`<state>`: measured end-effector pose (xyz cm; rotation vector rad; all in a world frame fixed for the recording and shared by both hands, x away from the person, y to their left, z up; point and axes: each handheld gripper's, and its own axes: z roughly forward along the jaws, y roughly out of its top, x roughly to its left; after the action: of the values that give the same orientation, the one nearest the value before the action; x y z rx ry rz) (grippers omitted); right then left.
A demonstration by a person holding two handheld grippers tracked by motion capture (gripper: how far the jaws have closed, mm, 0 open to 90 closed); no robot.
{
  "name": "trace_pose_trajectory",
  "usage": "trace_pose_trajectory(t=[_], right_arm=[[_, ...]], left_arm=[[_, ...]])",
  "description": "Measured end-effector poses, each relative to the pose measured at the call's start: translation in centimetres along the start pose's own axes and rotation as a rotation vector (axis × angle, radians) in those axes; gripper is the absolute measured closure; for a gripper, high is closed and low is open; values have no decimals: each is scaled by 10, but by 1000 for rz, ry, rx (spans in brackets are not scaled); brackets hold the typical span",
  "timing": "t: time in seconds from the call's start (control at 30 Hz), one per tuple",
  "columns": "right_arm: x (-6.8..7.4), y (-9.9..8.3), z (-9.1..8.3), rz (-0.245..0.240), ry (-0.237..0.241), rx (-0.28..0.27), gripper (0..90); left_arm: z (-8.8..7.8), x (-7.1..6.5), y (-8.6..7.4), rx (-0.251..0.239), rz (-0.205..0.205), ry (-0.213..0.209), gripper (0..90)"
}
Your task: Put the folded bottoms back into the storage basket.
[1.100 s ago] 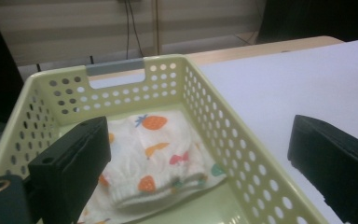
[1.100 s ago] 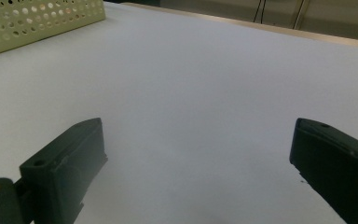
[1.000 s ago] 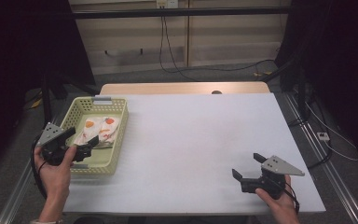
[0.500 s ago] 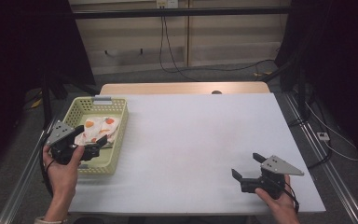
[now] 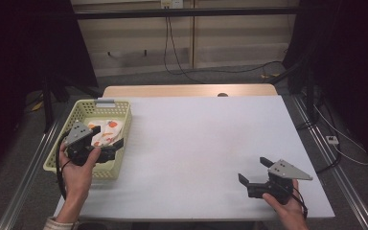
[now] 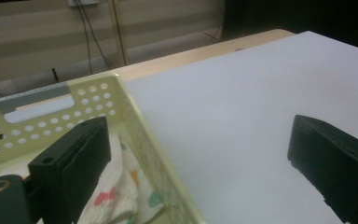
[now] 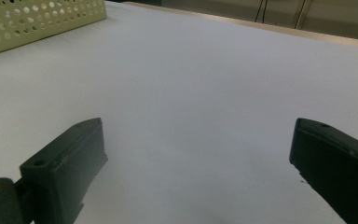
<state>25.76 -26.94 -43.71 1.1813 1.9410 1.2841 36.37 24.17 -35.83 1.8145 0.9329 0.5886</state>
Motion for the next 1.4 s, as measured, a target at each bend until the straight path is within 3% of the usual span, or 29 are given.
trace_pose_trajectory(t=[0.53, 0.87, 1.27, 1.4], right_arm=[[0, 0, 0, -2, 2, 1, 33], [0, 0, 0, -6, 4, 2, 34], [1, 0, 1, -7, 9, 5, 34], [1, 0, 1, -5, 10, 5, 34]], left_arm=[[15, -20, 5, 23, 26, -69, 67], [27, -36, 7, 21, 56, -64, 64], [45, -56, 2, 44, 57, -127, 61], [54, -64, 1, 58, 74, -137, 61]])
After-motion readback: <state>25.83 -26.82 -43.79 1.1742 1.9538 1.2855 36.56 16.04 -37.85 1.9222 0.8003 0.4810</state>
